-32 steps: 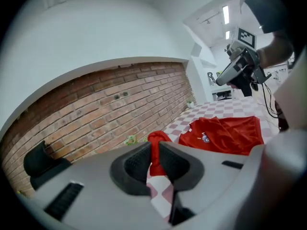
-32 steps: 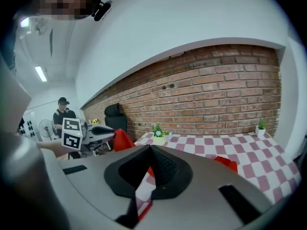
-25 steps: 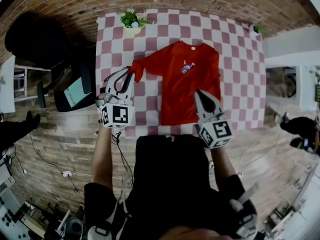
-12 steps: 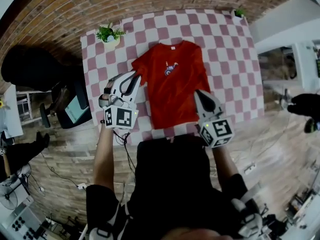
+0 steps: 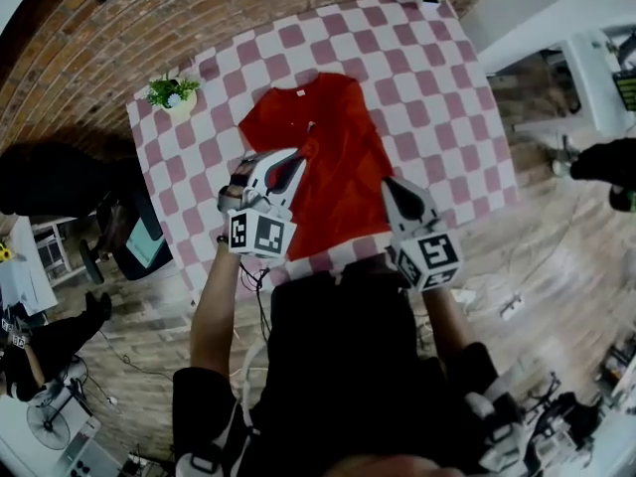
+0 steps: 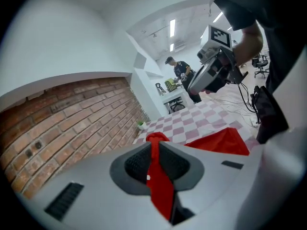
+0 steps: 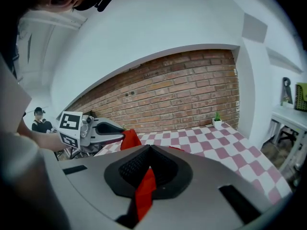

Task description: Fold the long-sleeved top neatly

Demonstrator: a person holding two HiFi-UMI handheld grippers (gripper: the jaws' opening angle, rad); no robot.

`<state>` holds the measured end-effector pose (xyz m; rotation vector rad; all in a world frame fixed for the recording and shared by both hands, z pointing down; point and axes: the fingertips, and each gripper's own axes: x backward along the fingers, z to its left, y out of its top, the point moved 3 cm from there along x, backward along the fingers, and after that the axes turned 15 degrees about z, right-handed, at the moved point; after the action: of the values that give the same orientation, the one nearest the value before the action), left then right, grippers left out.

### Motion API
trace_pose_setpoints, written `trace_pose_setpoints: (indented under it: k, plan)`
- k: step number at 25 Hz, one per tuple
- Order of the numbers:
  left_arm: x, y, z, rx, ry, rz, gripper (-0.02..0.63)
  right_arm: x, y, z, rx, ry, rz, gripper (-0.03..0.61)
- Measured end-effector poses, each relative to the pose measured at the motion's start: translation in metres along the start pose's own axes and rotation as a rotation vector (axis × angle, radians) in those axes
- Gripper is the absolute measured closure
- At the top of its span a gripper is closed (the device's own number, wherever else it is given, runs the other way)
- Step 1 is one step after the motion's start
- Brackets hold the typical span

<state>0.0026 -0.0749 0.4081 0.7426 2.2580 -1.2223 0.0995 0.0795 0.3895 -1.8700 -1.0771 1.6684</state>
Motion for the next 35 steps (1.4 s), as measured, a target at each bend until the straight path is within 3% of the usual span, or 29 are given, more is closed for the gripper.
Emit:
trace_pose_setpoints:
  k: [9, 23, 35]
  plan:
    - [-0.064, 0.021, -0.066, -0.093, -0.14, 0.019, 0.563, 0.008, -0.028, -0.04, -0.052, -0.036, 0.008, 0.571]
    - [-0.126, 0.028, -0.141, -0.155, -0.299, 0.056, 0.563, 0.007, -0.064, -0.073, -0.128, -0.049, 0.074, 0.571]
    - [-0.159, 0.03, -0.191, -0.192, -0.383, 0.074, 0.565, 0.004, -0.091, -0.103, -0.176, -0.075, 0.088, 0.571]
